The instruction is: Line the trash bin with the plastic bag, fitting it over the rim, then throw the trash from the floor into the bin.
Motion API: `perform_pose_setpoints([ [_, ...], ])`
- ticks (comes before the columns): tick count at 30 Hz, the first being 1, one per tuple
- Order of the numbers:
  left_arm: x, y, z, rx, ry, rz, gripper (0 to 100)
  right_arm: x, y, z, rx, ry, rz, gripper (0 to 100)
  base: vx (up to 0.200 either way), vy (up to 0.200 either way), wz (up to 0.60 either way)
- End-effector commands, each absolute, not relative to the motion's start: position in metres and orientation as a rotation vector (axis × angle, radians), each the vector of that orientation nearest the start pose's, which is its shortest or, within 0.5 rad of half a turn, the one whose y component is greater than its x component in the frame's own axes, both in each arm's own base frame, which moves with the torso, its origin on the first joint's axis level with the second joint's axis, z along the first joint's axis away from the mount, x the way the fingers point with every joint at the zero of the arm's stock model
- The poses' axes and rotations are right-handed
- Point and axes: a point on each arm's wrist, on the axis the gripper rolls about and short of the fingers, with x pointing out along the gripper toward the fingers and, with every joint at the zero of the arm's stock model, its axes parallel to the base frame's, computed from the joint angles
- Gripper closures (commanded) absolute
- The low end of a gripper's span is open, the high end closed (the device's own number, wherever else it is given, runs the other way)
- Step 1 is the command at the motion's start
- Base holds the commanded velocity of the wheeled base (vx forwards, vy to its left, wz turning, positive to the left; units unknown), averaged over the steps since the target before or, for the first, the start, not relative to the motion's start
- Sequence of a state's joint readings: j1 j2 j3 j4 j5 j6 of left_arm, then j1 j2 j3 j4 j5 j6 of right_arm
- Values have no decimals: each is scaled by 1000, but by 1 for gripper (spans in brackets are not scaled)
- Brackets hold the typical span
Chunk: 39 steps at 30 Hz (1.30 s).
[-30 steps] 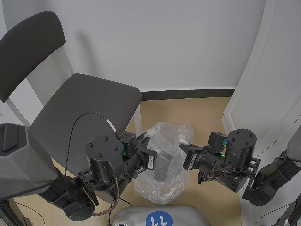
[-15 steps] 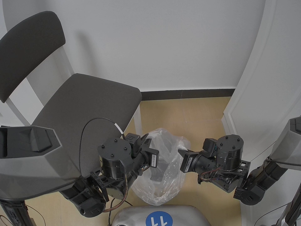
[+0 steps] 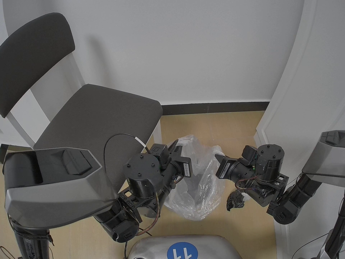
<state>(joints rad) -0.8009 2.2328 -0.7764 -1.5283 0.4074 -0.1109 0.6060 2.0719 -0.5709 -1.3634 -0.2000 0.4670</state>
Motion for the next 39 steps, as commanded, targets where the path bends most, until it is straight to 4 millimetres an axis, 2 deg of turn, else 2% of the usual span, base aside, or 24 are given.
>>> perform_pose_setpoints([
  [1,284,-277,61,-183,-21,-387,100,282,178,78,403,213,341,100,0,0,0],
  [14,300,-289,36,-287,6,-381,100,275,172,80,412,133,394,100,0,0,0],
  [19,309,-295,17,-294,22,-372,100,267,170,69,361,168,428,100,0,0,0],
  [22,314,-292,13,-288,28,-357,100,265,172,64,355,185,436,100,0,0,0],
  [25,320,-287,8,-277,29,-341,100,265,177,51,340,224,440,100,0,0,0],
  [30,339,-279,-1,-248,8,-295,100,266,184,41,330,249,447,100,0,0,0],
  [35,354,-279,-10,-244,-19,-231,100,272,189,39,346,239,442,100,0,0,0],
  [39,363,-277,-9,-224,-52,-197,100,279,193,41,384,213,412,100,0,0,0],
])
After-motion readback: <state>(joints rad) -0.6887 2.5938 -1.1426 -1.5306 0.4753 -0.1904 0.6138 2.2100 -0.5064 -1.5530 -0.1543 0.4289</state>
